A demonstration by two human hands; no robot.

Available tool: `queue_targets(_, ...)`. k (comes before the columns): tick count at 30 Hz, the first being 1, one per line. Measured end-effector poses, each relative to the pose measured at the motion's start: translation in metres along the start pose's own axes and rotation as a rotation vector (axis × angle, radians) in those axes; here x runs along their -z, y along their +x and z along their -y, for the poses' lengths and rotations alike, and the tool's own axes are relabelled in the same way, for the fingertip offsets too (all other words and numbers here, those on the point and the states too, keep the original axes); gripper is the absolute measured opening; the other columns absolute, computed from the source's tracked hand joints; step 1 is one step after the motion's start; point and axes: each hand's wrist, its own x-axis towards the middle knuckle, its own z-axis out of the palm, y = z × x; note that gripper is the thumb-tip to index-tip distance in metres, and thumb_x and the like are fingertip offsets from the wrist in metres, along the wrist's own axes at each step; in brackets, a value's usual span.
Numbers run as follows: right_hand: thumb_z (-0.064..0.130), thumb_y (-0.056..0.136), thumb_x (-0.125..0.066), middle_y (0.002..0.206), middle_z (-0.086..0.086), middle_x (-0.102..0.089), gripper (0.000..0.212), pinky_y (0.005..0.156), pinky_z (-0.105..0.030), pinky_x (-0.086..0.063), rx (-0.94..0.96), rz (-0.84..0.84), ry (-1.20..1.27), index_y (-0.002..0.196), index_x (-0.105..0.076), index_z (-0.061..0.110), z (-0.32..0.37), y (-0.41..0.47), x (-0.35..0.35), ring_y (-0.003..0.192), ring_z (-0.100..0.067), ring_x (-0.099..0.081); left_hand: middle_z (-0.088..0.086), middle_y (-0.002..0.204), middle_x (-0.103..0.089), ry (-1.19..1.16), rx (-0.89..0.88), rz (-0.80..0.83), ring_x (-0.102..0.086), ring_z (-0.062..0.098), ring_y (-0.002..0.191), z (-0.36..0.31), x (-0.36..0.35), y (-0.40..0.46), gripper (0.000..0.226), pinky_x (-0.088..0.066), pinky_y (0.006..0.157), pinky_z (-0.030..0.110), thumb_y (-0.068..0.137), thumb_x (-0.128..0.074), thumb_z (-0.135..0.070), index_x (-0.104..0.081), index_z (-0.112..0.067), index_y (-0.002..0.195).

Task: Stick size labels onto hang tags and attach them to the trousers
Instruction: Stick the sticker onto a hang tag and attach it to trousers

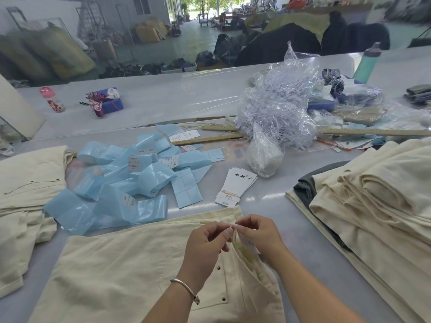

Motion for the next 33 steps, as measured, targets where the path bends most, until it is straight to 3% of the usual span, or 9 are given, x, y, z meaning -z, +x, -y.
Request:
queue_targets(4, 0.000, 0.083, -0.068, 0.069, -0.002, -0.064, 0.006, 0.062, -0.021, -0.047, 0.075, 0.013, -0.072, 0.078, -0.067, 0.003, 0.006, 0.000, -0.008, 0.064, -0.010, -0.057, -0.002, 0.065, -0.067, 0.010, -0.007, -0.014, -0.056, 0.009, 0.053, 0.000, 0.004, 0.001, 0.016, -0.044, 0.054, 0.014, 0.088, -0.066, -0.002, -0.078, -0.014, 0.087)
queue_targets(7, -0.007, 0.083, -0.064, 0.068, -0.005, -0.066, 0.009, 0.065, -0.022, -0.050, 0.146, -0.016, 0.012, 0.078, -0.065, 0.000, 0.017, -0.001, -0.005, 0.066, -0.013, -0.060, -0.001, 0.064, -0.068, 0.072, -0.044, -0.045, -0.057, 0.008, 0.052, -0.002, 0.008, 0.002, 0.017, -0.044, 0.054, 0.014, 0.087, -0.067, -0.003, -0.078, -0.016, 0.084)
queue_targets(13, -0.011, 0.083, -0.064, 0.071, -0.013, -0.069, 0.005, 0.071, -0.027, -0.054, 0.226, 0.168, 0.080, 0.082, -0.065, -0.007, 0.038, -0.014, 0.008, 0.069, -0.019, -0.064, -0.011, 0.061, -0.064, 0.409, -0.235, 0.028, -0.054, 0.001, 0.053, -0.017, 0.013, 0.012, 0.023, -0.043, 0.058, 0.014, 0.085, -0.070, -0.012, -0.069, -0.029, 0.069)
queue_targets(18, -0.010, 0.085, -0.062, 0.074, -0.014, -0.069, 0.004, 0.074, -0.026, -0.053, 0.247, 0.225, 0.036, 0.086, -0.065, -0.007, 0.045, -0.023, 0.009, 0.072, -0.019, -0.064, -0.015, 0.066, -0.054, 0.695, -0.434, 0.087, -0.050, 0.001, 0.067, -0.024, 0.012, 0.015, 0.013, -0.034, 0.062, 0.011, 0.089, -0.065, -0.014, -0.066, -0.021, 0.079)
queue_targets(28, -0.006, 0.085, -0.063, 0.074, -0.009, -0.071, 0.013, 0.075, -0.030, -0.054, 0.324, 0.198, -0.219, 0.083, -0.068, 0.005, 0.049, -0.026, 0.008, 0.072, -0.020, -0.066, -0.015, 0.071, -0.047, 0.799, -0.495, 0.136, -0.046, -0.003, 0.069, -0.029, 0.017, 0.013, 0.011, -0.034, 0.064, 0.010, 0.093, -0.062, -0.020, -0.063, -0.015, 0.083)
queue_targets(33, 0.000, 0.086, -0.065, 0.073, -0.001, -0.069, 0.010, 0.074, -0.031, -0.053, 0.395, 0.178, -0.431, 0.081, -0.068, 0.008, 0.055, -0.029, 0.008, 0.071, -0.012, -0.063, -0.014, 0.077, -0.047, 0.892, -0.492, 0.191, -0.043, 0.006, 0.072, -0.032, 0.019, 0.014, 0.011, -0.034, 0.067, 0.020, 0.095, -0.058, -0.022, -0.062, -0.015, 0.087)
